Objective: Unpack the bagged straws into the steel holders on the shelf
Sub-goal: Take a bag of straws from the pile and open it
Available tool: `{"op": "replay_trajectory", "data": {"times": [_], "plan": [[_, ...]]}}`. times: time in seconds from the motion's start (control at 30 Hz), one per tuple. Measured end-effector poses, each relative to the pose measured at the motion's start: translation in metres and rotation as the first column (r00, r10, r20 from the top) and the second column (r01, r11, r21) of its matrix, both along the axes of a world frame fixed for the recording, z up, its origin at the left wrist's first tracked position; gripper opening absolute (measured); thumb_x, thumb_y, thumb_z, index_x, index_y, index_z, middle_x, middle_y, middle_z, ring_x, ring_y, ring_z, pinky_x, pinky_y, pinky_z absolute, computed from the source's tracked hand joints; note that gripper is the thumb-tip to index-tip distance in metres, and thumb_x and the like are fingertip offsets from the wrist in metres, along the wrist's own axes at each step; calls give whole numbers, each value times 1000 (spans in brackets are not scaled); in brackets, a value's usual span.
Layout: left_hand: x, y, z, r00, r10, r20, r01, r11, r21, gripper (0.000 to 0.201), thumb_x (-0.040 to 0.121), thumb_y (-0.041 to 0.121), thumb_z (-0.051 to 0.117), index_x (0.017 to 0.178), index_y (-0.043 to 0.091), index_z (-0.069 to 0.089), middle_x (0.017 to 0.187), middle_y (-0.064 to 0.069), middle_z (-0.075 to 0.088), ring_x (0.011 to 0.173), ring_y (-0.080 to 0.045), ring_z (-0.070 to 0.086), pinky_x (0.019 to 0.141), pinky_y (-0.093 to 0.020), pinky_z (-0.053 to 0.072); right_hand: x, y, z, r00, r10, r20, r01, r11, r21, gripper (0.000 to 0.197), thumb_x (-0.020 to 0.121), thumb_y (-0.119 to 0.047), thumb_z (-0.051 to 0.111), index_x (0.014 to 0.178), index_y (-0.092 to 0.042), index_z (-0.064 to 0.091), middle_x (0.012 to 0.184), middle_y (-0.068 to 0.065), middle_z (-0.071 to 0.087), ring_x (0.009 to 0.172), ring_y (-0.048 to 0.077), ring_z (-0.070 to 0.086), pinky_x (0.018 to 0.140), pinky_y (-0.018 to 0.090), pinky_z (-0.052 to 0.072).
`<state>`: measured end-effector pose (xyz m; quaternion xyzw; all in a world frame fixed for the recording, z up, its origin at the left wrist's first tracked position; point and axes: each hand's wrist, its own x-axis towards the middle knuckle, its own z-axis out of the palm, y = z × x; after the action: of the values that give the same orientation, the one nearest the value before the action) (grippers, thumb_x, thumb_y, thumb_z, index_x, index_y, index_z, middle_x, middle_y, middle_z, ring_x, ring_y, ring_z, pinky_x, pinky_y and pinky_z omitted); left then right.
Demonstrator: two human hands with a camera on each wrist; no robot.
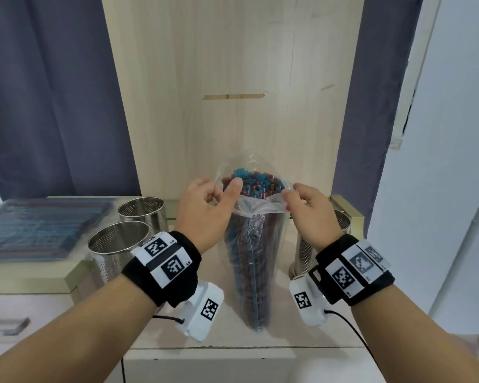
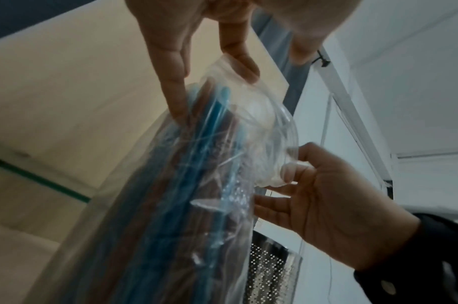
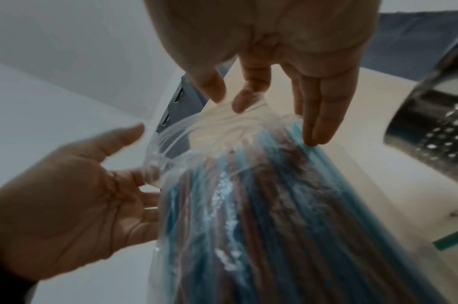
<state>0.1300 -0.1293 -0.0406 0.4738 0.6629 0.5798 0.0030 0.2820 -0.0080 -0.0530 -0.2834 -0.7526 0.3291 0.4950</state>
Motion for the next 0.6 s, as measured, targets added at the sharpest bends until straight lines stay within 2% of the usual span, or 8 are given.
{"op": "replay_trajectory", "data": {"times": [0.1,0.17,0.27,0.33,0.4,0.47,0.53,0.6], "plan": [[4,4,1,999,36,41,-35,999,-21,25,80,24,71,64,25,52,96,-12,67,90,-29,63,85,-41,53,-6,7,-1,987,-106,121,112,993,-44,23,82,-18,69,69,-17,51,73,4,63,61,12,48,55,26,38],[6,2,-2,1000,14,18,-13,998,-59,19,78,10,69,81,27,60,104,-4,66,87,-23,61,85,-39,53,-7,7,0,981,-101,164,114,991,-70,19,80,-11,70,90,-22,58,84,4,66,60,11,55,54,18,43],[8,-3,-3,999,-29,-44,24,993,-112,56,80,5,65,127,35,58,112,8,65,75,-18,67,73,-27,56,-6,4,5,957,-13,291,34,997,-66,65,81,-5,66,141,-16,44,128,8,59,96,19,62,83,28,52],[7,-4,1,996,-62,-65,51,986,-162,71,82,3,62,144,31,44,121,8,64,50,-5,57,53,-11,46,-4,-1,12,925,52,376,-30,998,-64,73,84,-1,64,148,-5,29,136,9,50,100,19,59,81,25,46],[6,-2,6,994,-87,-65,68,966,-249,77,84,5,60,152,26,30,146,3,47,63,-5,58,57,-12,46,-1,1,18,890,107,444,-82,994,-75,75,84,-1,66,146,-2,25,137,13,47,97,16,55,75,21,43],[4,-1,10,990,-143,4,136,937,-321,82,87,4,58,156,22,16,153,2,36,83,-1,57,68,-17,49,1,5,25,858,156,489,-113,987,-115,81,83,-4,70,147,-2,21,140,15,45,98,15,50,72,19,43],[2,0,11,973,-206,106,230,912,-341,86,89,0,56,156,18,7,152,-2,34,88,-1,56,71,-17,49,2,8,29,832,218,511,-139,972,-190,97,81,-8,73,153,-6,8,149,12,38,113,18,49,85,21,44],[-1,0,10,959,-246,142,281,889,-361,89,88,-2,57,156,15,2,158,-5,26,120,-14,53,85,-22,45,5,11,30,816,279,506,-164,951,-261,115,79,-10,75,157,-17,-9,157,8,28,132,24,44,104,30,41]]}}
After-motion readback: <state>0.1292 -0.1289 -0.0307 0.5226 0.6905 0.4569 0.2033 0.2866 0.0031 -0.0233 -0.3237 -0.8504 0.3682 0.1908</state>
